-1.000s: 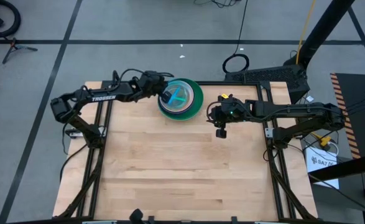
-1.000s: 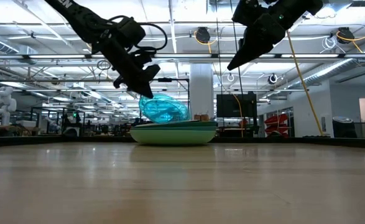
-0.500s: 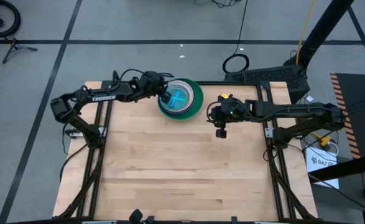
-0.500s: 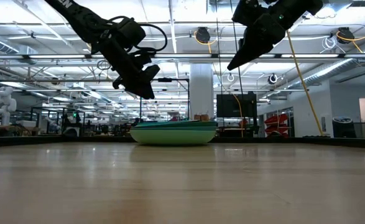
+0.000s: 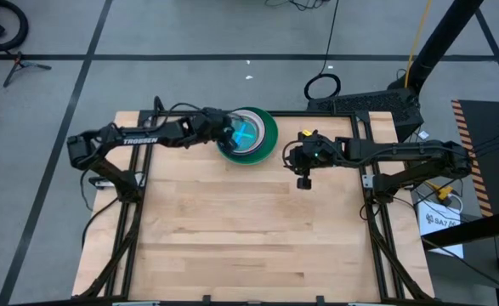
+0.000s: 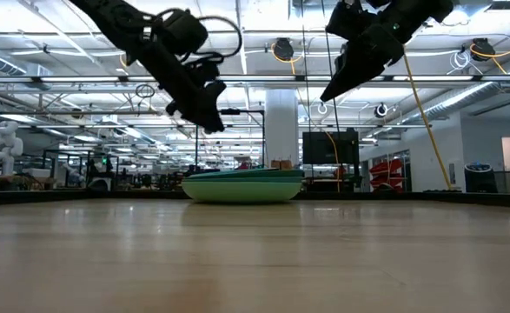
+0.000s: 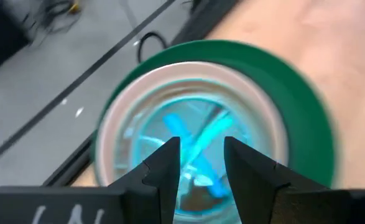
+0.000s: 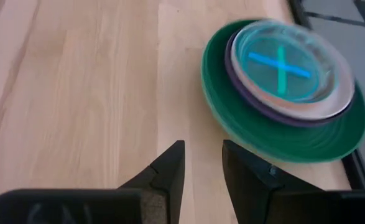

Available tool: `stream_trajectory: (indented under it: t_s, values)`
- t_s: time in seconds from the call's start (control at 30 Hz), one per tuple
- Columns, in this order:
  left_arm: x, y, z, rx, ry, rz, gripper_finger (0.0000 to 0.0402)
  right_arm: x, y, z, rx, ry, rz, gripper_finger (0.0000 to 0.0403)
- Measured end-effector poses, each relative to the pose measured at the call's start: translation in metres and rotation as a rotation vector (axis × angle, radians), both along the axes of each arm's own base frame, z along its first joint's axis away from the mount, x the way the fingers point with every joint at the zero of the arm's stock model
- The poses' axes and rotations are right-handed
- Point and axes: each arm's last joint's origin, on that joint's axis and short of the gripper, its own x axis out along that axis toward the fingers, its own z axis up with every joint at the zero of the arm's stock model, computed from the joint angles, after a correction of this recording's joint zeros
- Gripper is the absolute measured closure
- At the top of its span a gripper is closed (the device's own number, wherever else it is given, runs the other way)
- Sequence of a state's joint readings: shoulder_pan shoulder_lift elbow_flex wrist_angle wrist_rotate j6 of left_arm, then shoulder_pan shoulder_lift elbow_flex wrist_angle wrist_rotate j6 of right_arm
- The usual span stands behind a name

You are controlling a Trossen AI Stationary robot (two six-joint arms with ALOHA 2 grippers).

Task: Stack plastic plates
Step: Return to Home Position

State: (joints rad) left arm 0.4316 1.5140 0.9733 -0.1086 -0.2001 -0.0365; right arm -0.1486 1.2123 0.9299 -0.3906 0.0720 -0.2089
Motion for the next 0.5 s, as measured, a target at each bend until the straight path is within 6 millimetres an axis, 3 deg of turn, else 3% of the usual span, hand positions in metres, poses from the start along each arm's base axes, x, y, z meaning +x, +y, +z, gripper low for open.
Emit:
stream_trajectory:
  t_s: [0.23,0.5]
  values:
    - [-0.01,-0.044,0.01,0.036,-0.026,-0.132,0.027,-0.019,0.004,-0.01,-0.034,-0.026,0.061,0.0304]
    - [-0.054,-0.085,0.016,0.082,-0.145,-0.246,0.027,-0.05,0.011,-0.003,-0.03,-0.227,0.129,0.0323]
